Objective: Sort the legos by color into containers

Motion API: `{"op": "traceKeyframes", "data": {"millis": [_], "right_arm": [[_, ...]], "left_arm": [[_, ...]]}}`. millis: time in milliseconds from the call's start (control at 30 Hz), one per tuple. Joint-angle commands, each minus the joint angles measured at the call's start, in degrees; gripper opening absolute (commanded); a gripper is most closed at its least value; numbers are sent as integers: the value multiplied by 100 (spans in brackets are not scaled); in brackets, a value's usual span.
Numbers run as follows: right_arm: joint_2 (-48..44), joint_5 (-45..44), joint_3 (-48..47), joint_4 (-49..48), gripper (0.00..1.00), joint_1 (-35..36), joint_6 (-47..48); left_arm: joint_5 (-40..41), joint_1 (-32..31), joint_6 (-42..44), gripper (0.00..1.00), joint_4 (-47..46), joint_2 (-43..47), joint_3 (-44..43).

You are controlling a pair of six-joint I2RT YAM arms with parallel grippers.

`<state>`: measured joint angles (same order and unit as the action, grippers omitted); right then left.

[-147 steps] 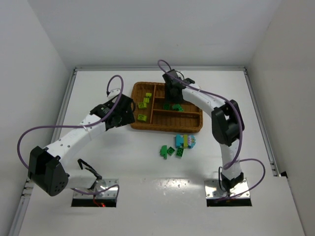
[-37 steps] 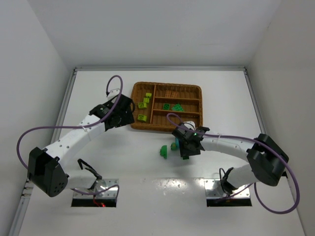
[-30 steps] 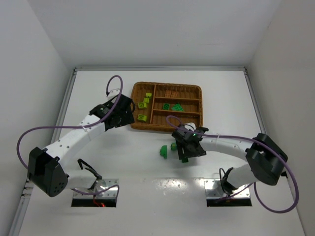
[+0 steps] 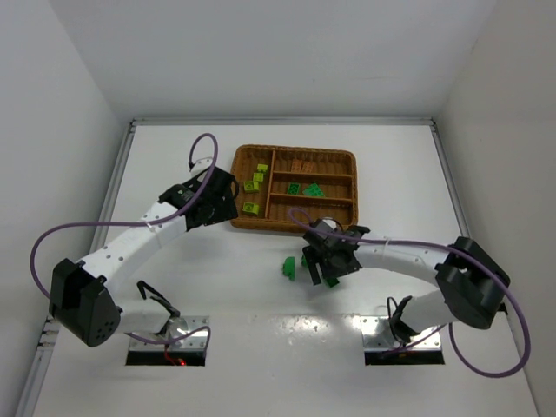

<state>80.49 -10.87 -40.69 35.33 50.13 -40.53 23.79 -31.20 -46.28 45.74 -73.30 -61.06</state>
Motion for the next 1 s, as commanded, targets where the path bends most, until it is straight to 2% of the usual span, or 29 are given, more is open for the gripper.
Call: {"op": "traceKeyframes", "data": {"millis": [0,33,100,133,300,400,600,733,800,967], "right_arm": [[143,190,96,-395,77,41,230],[221,191,157,-517,75,41,230],[274,191,158,-632,67,41,230],[327,139,158,-702,60,41,230],[494,138,219,-896,42,41,230],[311,51,131,-678,30,41,230],[-665,-711,-825,-10,29,-82,81],[131,-1074,-2046,193,31,-389,352],[902,-1241,-2846,272,32,-538,528],[2048,-1058,-4314,150,34,-1117,766]], "left_arm": [[-6,-53,75,77,-82,0,-126],[-6,-53,75,77,-82,0,-126],[-6,-53,75,77,-82,0,-126],[-6,-53,75,77,-82,0,-126],[-6,-53,75,77,-82,0,-126],[-6,-53,75,77,-82,0,-126],[47,-53,75,77,-82,0,-126],[47,-53,75,77,-82,52,-126],[99,-53,75,77,-82,105,-74],[99,-53,23,77,-82,157,-73]]}}
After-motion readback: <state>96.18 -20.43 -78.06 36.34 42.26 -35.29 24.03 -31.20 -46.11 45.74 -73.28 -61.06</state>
